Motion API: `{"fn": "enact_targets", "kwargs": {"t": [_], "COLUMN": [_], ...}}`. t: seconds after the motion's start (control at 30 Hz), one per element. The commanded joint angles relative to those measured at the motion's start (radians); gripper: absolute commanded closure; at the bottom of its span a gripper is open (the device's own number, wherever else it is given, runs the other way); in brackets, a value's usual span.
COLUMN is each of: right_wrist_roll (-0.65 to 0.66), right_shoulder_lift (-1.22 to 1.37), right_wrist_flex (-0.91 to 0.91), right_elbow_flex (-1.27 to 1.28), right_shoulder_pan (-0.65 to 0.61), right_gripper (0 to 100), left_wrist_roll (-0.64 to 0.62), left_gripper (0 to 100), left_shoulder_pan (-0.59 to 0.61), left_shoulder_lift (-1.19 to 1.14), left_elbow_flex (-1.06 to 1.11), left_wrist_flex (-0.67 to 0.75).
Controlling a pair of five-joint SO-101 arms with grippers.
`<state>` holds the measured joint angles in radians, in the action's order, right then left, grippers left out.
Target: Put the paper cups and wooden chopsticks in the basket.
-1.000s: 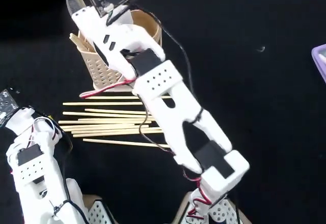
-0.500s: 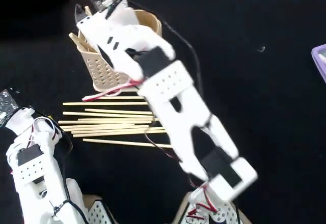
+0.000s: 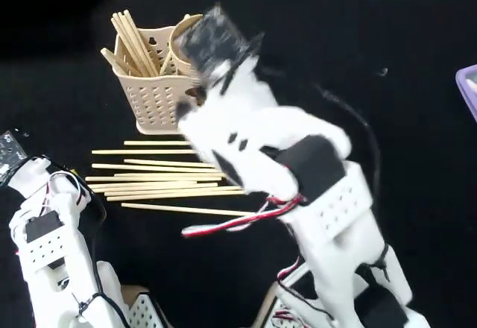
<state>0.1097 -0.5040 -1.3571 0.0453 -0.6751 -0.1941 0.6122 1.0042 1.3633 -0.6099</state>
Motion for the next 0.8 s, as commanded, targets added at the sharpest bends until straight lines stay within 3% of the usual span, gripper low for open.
{"fn": "enact_targets", "kwargs": {"t": [0.0, 0.13, 0.23, 0.5, 0.77], "right_wrist_roll": [0.048, 0.1, 0.112, 0.255, 0.302], "right_shoulder_lift": [-0.028, 0.033, 0.128, 0.483, 0.567], "right_wrist_flex": [0.11, 0.43, 0.583, 0.502, 0.431], "right_elbow_flex": [0.323, 0.651, 0.745, 0.556, 0.489], "right_shoulder_pan": [-0.074, -0.126, -0.141, -0.155, -0.224], "right_gripper": [89.5, 89.5, 89.4, 75.6, 75.1], "left_wrist_roll": [-0.003, -0.003, -0.003, -0.003, -0.003], "left_gripper": [86, 86, 86, 86, 86], "left_shoulder_pan": [-0.001, -0.001, -0.001, -0.001, -0.001], "left_shoulder_lift": [0.018, 0.018, 0.018, 0.018, 0.018], "left_elbow_flex": [-0.008, -0.008, -0.008, -0.008, -0.008], "left_wrist_flex": [0.017, 0.017, 0.017, 0.017, 0.017]}}
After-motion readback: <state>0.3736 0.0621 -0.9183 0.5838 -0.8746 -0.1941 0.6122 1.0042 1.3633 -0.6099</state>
